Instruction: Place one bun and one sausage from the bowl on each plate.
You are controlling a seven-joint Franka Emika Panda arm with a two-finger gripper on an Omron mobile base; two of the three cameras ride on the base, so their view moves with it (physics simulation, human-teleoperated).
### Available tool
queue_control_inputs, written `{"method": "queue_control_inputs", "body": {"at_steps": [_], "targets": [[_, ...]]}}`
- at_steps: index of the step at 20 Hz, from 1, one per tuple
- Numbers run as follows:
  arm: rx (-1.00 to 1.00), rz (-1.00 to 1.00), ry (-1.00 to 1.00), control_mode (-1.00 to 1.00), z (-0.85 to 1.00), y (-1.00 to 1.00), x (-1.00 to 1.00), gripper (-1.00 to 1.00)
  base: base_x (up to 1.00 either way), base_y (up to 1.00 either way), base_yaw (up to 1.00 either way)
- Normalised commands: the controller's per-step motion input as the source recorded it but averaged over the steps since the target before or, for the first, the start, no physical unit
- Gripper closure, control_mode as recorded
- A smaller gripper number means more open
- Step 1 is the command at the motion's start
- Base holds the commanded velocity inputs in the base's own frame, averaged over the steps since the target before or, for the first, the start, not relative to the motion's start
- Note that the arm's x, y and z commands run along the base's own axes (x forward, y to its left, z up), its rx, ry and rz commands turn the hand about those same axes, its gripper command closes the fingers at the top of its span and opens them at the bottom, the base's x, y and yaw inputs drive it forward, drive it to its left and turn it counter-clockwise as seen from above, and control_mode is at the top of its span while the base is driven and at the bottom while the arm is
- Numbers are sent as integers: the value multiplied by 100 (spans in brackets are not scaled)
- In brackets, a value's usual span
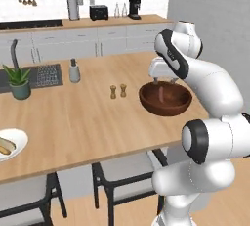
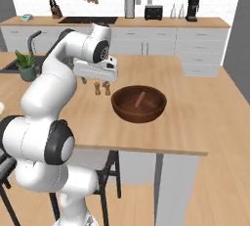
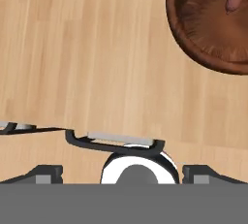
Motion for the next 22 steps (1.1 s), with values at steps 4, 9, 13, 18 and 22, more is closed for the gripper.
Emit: {"method": "queue_control_inputs", "body": {"at_steps": [4,9,13,18,22], "targets": [[0,0,0,100,0,0,0,-100,0,-100,-8],[0,-3,0,-100,0,-9,0,-100,0,-53,-5],[0,-7,0,-100,-16,31,30,-100,0,0,0],[-3,-13,0,-100,-24,82,68,-100,0,0,0],[-8,-12,0,-100,-43,54,76,-100,0,0,0]]}}
